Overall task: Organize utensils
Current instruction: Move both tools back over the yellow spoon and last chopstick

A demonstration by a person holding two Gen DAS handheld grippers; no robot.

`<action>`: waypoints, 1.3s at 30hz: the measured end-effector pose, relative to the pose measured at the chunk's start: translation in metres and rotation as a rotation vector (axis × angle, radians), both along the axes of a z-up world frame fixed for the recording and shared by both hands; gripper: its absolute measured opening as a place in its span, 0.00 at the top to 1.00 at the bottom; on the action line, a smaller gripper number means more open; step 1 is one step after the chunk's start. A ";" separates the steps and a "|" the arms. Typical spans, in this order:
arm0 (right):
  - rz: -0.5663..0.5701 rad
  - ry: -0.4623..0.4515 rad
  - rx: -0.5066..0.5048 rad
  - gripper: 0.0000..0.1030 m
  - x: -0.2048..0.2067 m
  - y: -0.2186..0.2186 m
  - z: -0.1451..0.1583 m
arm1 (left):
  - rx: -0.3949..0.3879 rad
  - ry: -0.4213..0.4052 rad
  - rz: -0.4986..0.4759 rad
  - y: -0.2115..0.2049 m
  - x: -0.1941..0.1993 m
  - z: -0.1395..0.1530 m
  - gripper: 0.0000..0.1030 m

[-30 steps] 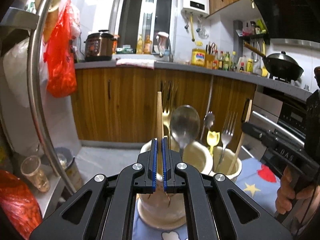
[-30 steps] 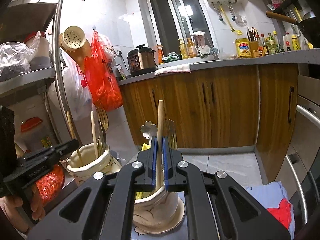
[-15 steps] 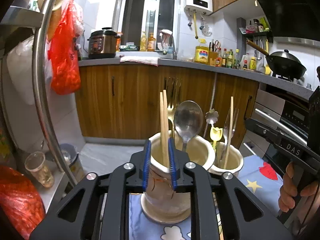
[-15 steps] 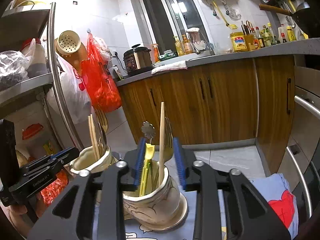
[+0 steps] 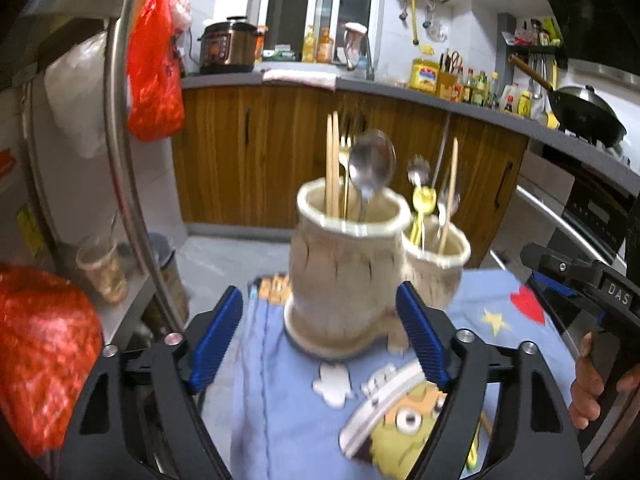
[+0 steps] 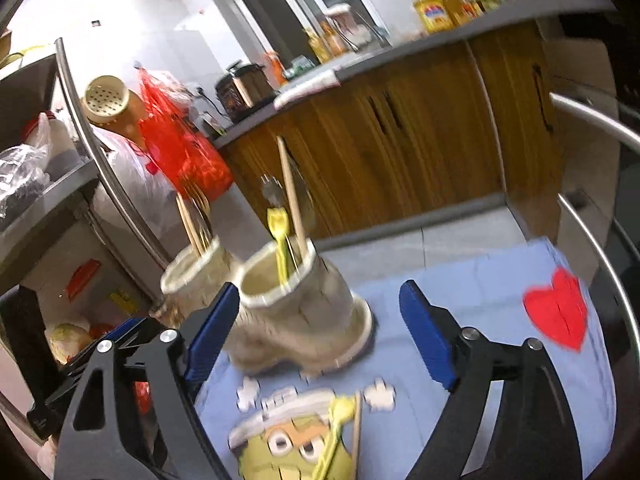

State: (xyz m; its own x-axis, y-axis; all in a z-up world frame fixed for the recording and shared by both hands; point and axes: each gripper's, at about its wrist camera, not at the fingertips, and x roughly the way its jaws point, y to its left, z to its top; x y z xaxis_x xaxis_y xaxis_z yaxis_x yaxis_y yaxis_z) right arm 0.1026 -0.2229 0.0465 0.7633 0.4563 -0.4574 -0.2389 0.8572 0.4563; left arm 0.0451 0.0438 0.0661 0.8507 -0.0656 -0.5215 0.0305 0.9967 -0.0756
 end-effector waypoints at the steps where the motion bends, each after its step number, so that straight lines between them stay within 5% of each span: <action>1: 0.001 0.013 -0.008 0.17 -0.005 0.000 -0.005 | 0.002 0.008 -0.002 -0.001 -0.004 -0.003 0.19; 8: 0.065 0.019 -0.153 0.19 -0.034 0.023 -0.030 | 0.027 0.038 0.025 0.004 -0.016 -0.029 0.15; 15: 0.189 0.102 -0.255 0.62 -0.041 0.056 -0.049 | -0.048 0.073 0.055 0.020 -0.017 -0.038 0.15; 18: 0.214 0.121 -0.317 0.67 -0.042 0.070 -0.056 | -0.044 0.086 0.036 0.018 -0.017 -0.041 0.15; 26: 0.227 0.219 -0.345 0.70 -0.031 0.075 -0.073 | -0.030 0.102 -0.005 0.012 -0.015 -0.047 0.15; 39: 0.190 0.213 -0.445 0.76 -0.025 0.088 -0.085 | -0.033 0.115 -0.023 0.011 -0.014 -0.051 0.15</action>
State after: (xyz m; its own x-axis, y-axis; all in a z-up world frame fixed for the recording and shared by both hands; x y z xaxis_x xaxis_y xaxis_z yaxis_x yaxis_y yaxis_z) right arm 0.0775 -0.1347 -0.0386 0.5546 0.3038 -0.7746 -0.3508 0.9296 0.1134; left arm 0.0316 0.0548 0.0148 0.7834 -0.1031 -0.6129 0.0428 0.9928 -0.1122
